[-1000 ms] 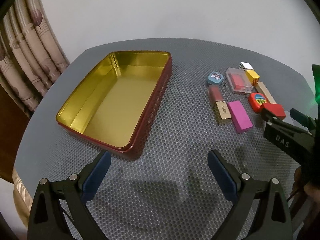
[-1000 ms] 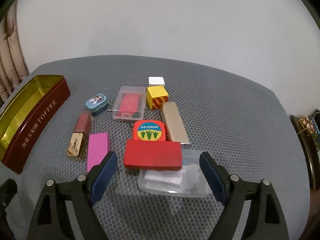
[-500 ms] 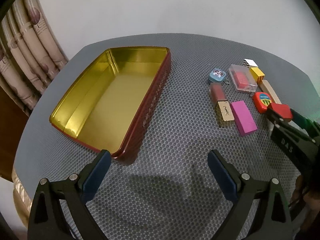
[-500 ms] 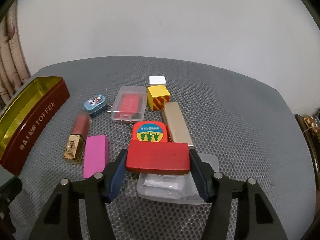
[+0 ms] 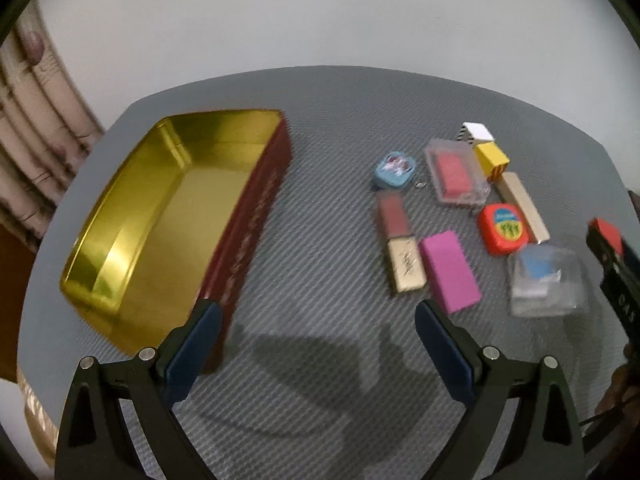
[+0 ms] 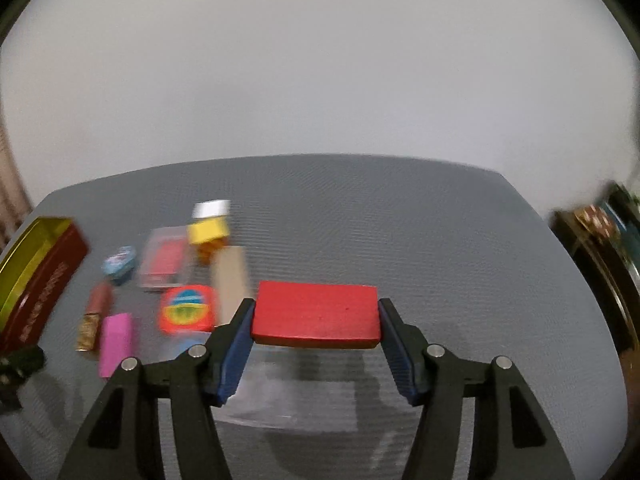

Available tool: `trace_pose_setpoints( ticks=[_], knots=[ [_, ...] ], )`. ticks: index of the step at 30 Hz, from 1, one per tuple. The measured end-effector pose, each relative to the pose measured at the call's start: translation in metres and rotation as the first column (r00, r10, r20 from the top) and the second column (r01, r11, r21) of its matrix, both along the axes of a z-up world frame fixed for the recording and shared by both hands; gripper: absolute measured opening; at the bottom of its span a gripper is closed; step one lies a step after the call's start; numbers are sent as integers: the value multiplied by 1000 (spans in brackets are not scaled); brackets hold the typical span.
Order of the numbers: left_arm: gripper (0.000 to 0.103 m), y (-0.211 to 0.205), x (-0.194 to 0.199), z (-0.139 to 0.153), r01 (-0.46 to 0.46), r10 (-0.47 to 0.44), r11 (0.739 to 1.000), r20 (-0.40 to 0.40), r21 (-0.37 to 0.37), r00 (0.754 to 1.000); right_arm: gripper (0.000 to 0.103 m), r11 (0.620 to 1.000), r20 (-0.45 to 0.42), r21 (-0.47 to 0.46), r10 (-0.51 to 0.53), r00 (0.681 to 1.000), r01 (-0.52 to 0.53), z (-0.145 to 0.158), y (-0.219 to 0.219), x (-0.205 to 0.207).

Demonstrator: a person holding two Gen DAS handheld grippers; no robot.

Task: Organize rigid objects
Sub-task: 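Lift the red block with the right gripper while the left gripper grasps the lipstick tube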

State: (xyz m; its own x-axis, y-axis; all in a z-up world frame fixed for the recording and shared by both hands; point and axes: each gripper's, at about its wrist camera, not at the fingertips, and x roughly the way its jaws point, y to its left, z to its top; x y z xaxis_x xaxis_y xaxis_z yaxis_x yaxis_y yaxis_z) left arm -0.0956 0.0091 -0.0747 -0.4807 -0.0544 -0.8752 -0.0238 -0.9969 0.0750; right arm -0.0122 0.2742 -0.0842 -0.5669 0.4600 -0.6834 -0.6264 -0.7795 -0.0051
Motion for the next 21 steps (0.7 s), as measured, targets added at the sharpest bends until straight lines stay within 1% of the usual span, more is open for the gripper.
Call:
trace_pose_setpoints(
  ticks=[4, 5, 7, 8, 10, 12, 13, 15, 16, 18, 19, 20, 21],
  knots=[
    [94, 7, -25, -1, 3, -4, 1000, 31, 28, 1000, 61, 997, 30, -8, -74, 997, 74, -16, 29, 22],
    [91, 9, -34, -4, 3, -5, 999, 59, 34, 998, 61, 996, 39, -7, -87, 995, 88, -20, 34, 25],
    [88, 11, -43, -8, 0, -4, 999, 86, 50, 996, 61, 994, 53, -19, -110, 993, 111, -28, 44, 31],
    [84, 13, -47, -11, -1, -5, 998, 103, 57, 995, 61, 993, 58, -26, -117, 991, 119, -32, 48, 31],
    [82, 16, -55, -17, -6, -4, 997, 131, 74, 991, 61, 989, 60, -59, -129, 990, 133, -36, 56, 38],
    [75, 19, -62, -24, -16, 0, 995, 162, 94, 987, 61, 986, 58, -91, -134, 989, 139, -38, 62, 42],
    [71, 20, -65, -27, -18, 1, 995, 172, 96, 985, 61, 986, 59, -98, -131, 990, 136, -37, 63, 48],
    [66, 24, -72, -34, -21, 2, 995, 196, 94, 981, 61, 986, 66, -104, -121, 990, 128, -38, 63, 47],
    [61, 22, -75, -36, 16, -35, 995, 202, 97, 979, 61, 987, 70, -103, -113, 991, 120, -38, 62, 46],
    [59, 23, -80, -39, 9, -30, 994, 206, 106, 978, 61, 988, 75, -103, -106, 992, 113, -41, 60, 47],
    [57, 23, -82, -39, 6, -29, 994, 205, 112, 978, 61, 988, 76, -103, -103, 992, 111, -41, 59, 46],
    [51, 23, -83, -39, 5, -28, 993, 206, 115, 978, 61, 989, 76, -105, -99, 992, 107, -41, 59, 46],
    [49, 21, -85, -40, 2, -27, 993, 209, 117, 978, 61, 989, 77, -106, -96, 992, 104, -42, 59, 46]
  ],
)
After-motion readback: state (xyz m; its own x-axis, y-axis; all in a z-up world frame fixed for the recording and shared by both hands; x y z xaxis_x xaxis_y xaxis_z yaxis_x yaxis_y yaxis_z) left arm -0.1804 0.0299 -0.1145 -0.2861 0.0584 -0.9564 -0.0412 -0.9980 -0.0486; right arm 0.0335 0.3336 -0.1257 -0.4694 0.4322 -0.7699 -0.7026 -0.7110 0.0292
